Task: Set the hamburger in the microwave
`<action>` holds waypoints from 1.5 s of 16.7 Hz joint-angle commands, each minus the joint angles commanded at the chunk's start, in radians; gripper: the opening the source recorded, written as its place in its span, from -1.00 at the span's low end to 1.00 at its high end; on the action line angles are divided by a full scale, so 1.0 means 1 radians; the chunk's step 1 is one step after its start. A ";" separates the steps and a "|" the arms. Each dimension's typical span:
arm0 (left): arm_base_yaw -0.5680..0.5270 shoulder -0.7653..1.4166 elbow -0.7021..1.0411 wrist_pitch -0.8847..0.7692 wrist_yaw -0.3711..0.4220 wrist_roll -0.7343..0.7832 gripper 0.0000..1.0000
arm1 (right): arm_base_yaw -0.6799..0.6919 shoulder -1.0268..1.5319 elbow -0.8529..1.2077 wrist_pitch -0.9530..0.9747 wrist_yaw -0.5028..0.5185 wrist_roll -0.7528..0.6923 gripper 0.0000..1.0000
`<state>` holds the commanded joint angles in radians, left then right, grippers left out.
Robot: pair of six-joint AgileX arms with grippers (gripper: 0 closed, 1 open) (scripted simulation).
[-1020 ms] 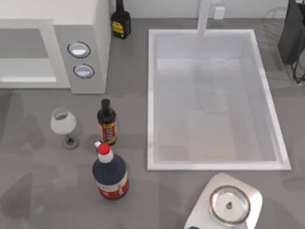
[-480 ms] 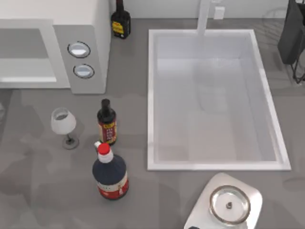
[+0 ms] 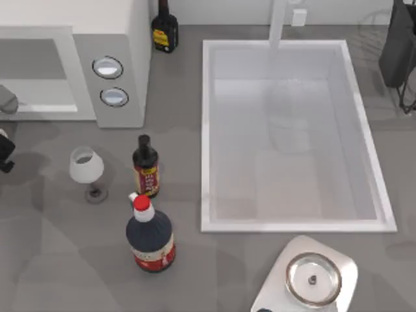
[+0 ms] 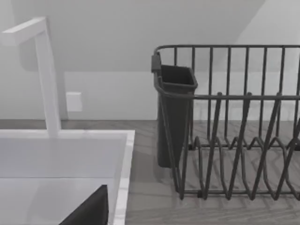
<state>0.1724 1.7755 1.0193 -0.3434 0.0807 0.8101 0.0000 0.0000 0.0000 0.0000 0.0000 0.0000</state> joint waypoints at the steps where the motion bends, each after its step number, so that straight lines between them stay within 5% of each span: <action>1: -0.001 0.027 -0.006 0.092 0.008 -0.053 -1.00 | 0.000 0.000 0.000 0.000 0.000 0.000 1.00; 13: -0.017 0.295 -0.119 1.080 0.090 -0.650 -1.00 | 0.000 0.000 0.000 0.000 0.000 0.000 1.00; 17: -0.019 0.326 -0.140 1.205 0.100 -0.730 -1.00 | 0.000 0.000 0.000 0.000 0.000 0.000 1.00; 25: -0.014 0.337 -0.112 1.202 0.097 -0.732 -1.00 | 0.000 0.000 0.000 0.000 0.000 0.000 1.00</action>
<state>0.1582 2.1129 0.9073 0.8586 0.1775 0.0783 0.0000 0.0000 0.0000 0.0000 0.0000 0.0000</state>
